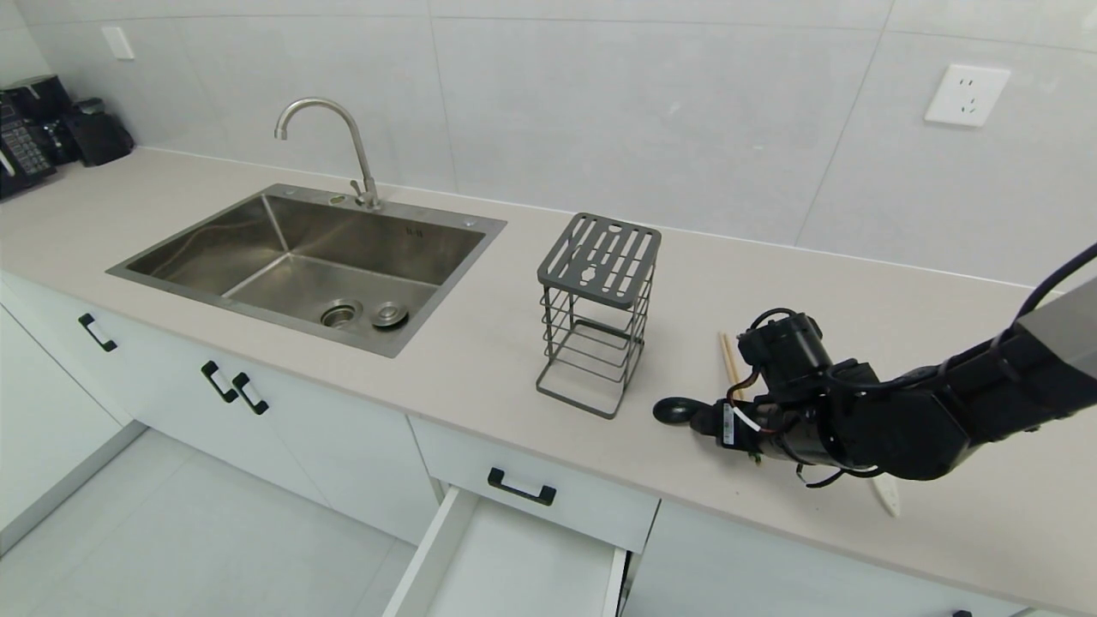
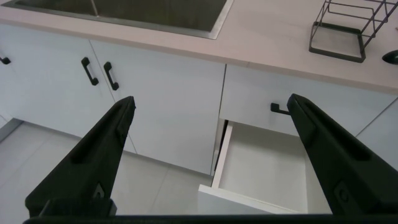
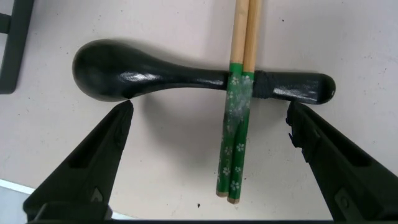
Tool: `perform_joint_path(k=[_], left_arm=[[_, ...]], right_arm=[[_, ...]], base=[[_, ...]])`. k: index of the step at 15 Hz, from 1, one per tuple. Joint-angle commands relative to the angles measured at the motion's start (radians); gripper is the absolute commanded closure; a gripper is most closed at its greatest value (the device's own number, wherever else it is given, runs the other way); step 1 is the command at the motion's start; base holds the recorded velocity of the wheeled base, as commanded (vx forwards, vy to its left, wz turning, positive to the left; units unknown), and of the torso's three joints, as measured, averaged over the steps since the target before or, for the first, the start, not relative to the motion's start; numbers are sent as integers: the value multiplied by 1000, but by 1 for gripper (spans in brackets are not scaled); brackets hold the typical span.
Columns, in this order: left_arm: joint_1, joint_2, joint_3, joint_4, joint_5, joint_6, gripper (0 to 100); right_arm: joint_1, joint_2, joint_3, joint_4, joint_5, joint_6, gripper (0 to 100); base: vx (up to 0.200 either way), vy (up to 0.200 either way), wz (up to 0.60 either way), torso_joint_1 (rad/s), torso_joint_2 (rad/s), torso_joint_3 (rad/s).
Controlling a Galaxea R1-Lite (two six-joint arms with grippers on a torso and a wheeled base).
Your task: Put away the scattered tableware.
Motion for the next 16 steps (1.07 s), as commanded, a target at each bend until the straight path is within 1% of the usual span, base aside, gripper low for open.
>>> perform_joint_path(k=[1, 4, 5, 11, 16], left_arm=[[0, 2, 0, 0, -1, 0, 0], [0, 2, 0, 0, 1, 0, 0], [0, 2, 0, 0, -1, 0, 0], [0, 2, 0, 0, -1, 0, 0], [0, 2, 0, 0, -1, 0, 0]], right_arm=[[0, 1, -1, 0, 1, 0, 0], [2, 4, -7, 0, 1, 0, 0], [2, 7, -8, 0, 1, 2, 100], [0, -1, -2, 1, -1, 9, 100], [-9, -121, 33, 1, -2, 11, 100]], base=[[0, 0, 0, 0, 0, 0], [0, 0, 0, 0, 0, 0], [0, 0, 0, 0, 0, 0], [0, 0, 0, 0, 0, 0], [0, 0, 0, 0, 0, 0]])
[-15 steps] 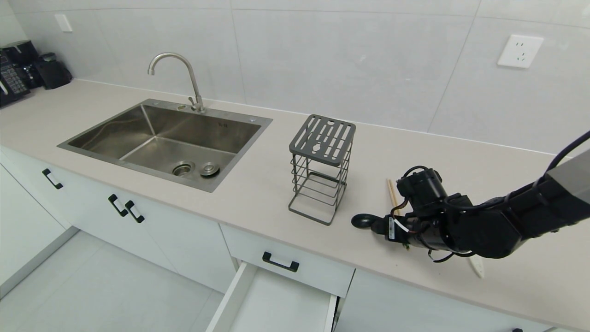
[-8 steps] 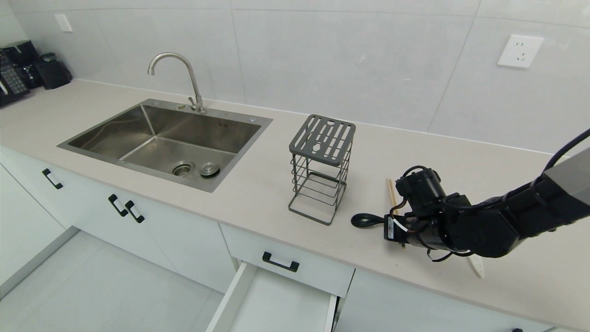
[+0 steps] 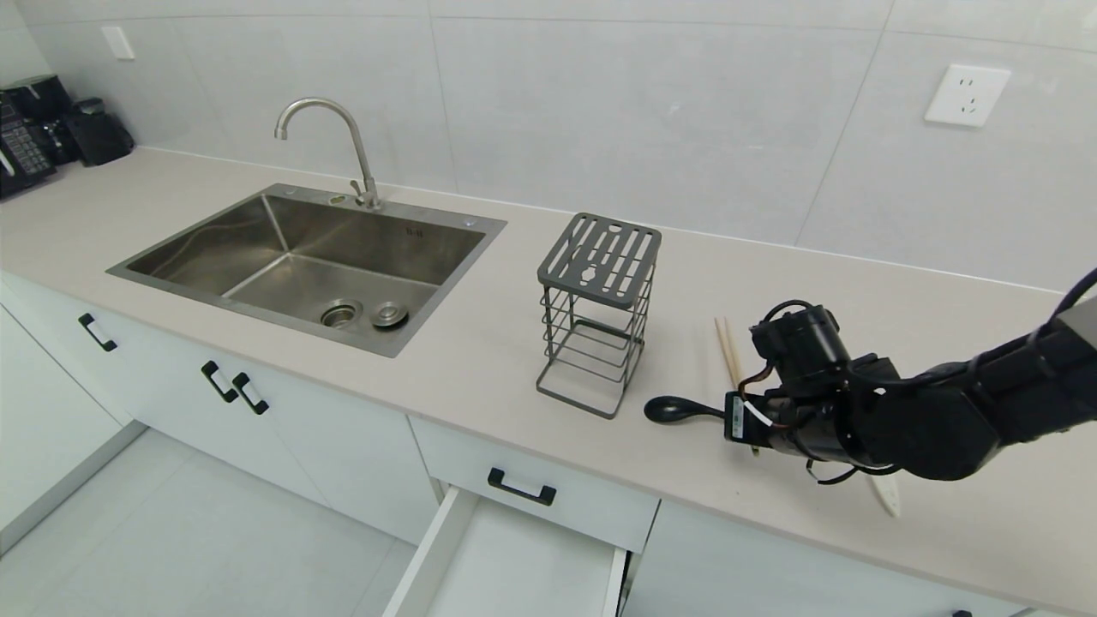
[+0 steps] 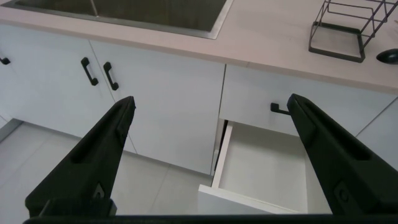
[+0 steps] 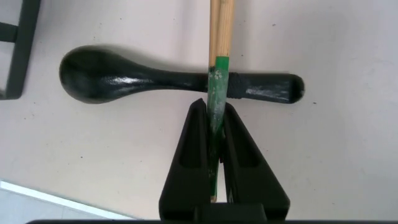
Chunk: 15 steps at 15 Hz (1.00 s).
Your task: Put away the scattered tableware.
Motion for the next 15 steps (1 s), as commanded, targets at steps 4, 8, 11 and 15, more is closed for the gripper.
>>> perform_joint_path(k=[4, 8, 11, 15], left_arm=[[0, 2, 0, 0, 1, 0, 0], [0, 2, 0, 0, 1, 0, 0], [0, 2, 0, 0, 1, 0, 0], [0, 2, 0, 0, -1, 0, 0]], right_arm=[[2, -224, 57, -1, 0, -9, 100], [11, -350, 123, -26, -14, -78, 100], [11, -435, 195, -167, 26, -273, 100], [69, -467, 201, -235, 102, -549, 100]], base=[[0, 0, 0, 0, 0, 0], [0, 0, 0, 0, 0, 0], [0, 0, 0, 0, 0, 0], [0, 0, 0, 0, 0, 0]])
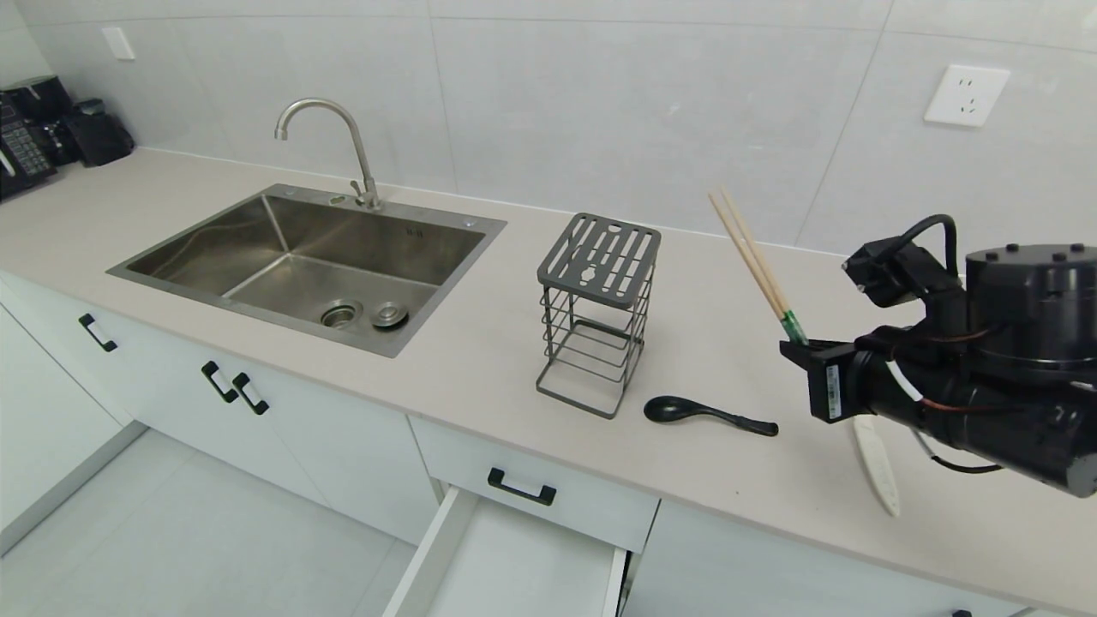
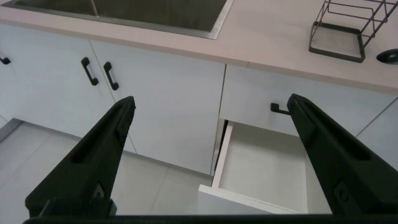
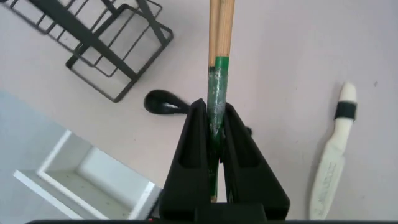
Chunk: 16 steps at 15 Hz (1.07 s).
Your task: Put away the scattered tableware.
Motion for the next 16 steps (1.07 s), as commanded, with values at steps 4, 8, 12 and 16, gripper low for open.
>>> perform_joint_path(k=[4, 8, 12, 16], left_arm=[[0, 2, 0, 0, -1, 0, 0], [0, 2, 0, 0, -1, 0, 0], [0, 2, 0, 0, -1, 0, 0], [0, 2, 0, 0, 1, 0, 0]], right_arm=[[87, -26, -25, -14, 69, -114, 100], [209, -26, 62, -102, 192, -148, 100], [325, 15, 173, -140, 344, -183, 100], [378, 34, 269, -133, 361, -196, 100]], base=[[0, 0, 0, 0, 0, 0], [0, 0, 0, 0, 0, 0], [0, 0, 0, 0, 0, 0], [0, 0, 0, 0, 0, 0]])
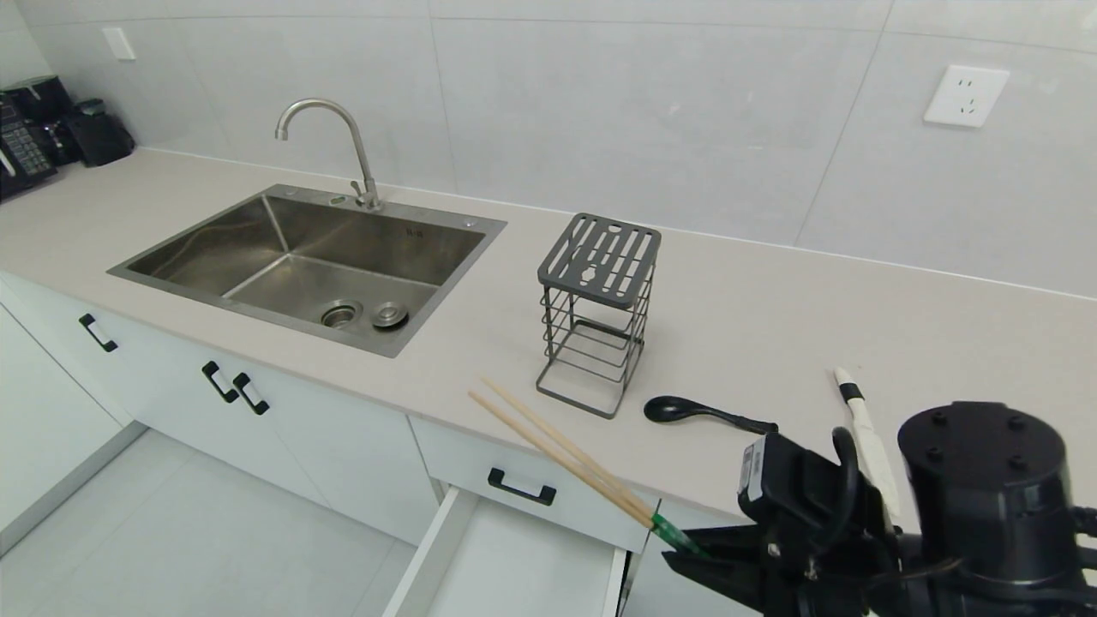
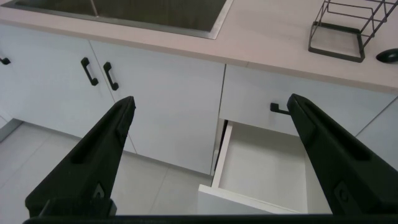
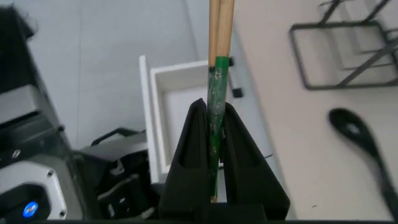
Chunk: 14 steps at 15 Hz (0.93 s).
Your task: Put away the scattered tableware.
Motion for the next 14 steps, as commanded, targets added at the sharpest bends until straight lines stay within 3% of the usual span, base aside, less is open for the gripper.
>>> perform_joint_path(k=[1, 5, 14], left_arm=[[0, 2, 0, 0, 1, 0, 0], [0, 2, 0, 0, 0, 0, 0], [0, 2, 0, 0, 0, 0, 0]], right_arm=[[11, 17, 20, 3, 9, -13, 100], [44, 95, 23, 23, 55, -142, 100], [31, 183, -118, 16, 79, -136, 100]], base=[[0, 0, 0, 0, 0, 0], [0, 0, 0, 0, 0, 0], [0, 0, 0, -60, 123, 58]])
